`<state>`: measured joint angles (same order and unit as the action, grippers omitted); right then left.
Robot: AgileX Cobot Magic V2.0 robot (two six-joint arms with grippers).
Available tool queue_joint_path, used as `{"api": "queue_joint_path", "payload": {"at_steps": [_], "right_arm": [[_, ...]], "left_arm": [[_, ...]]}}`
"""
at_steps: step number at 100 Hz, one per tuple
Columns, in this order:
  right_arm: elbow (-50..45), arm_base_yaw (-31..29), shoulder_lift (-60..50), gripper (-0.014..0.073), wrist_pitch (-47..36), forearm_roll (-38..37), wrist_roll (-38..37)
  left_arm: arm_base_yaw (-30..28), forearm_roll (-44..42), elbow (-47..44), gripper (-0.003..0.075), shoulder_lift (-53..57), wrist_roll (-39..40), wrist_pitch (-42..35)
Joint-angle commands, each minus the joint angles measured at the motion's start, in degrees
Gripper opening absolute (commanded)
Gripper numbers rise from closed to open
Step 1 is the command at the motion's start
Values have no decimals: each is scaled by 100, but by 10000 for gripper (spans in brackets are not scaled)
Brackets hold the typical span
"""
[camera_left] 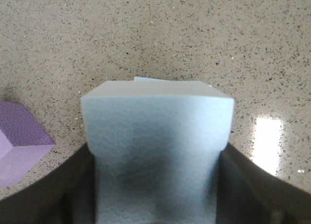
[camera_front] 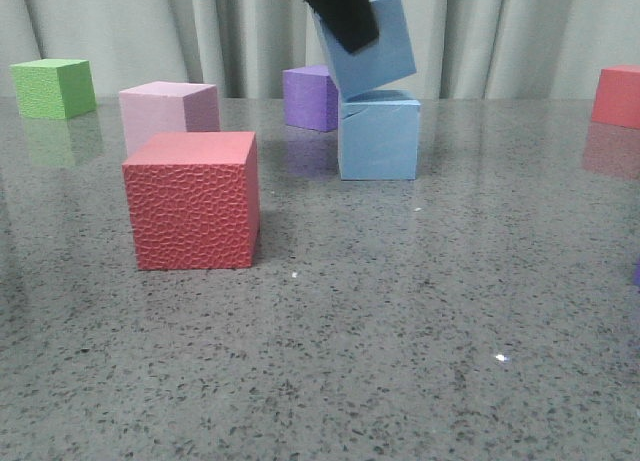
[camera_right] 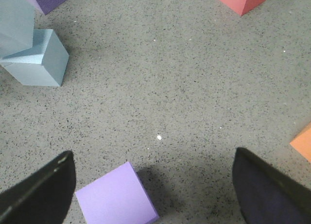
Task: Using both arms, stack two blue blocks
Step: 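Lower the held cube onto the placed cube's top face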
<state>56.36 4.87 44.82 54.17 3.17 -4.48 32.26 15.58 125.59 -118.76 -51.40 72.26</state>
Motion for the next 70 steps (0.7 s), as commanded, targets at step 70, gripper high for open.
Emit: {"api": "queue_joint_path", "payload": {"at_steps": [70], "right_arm": [[130,-12,-19,647,-418,5,25]], "left_arm": [[39,222,14,181,334,-130,81]]}}
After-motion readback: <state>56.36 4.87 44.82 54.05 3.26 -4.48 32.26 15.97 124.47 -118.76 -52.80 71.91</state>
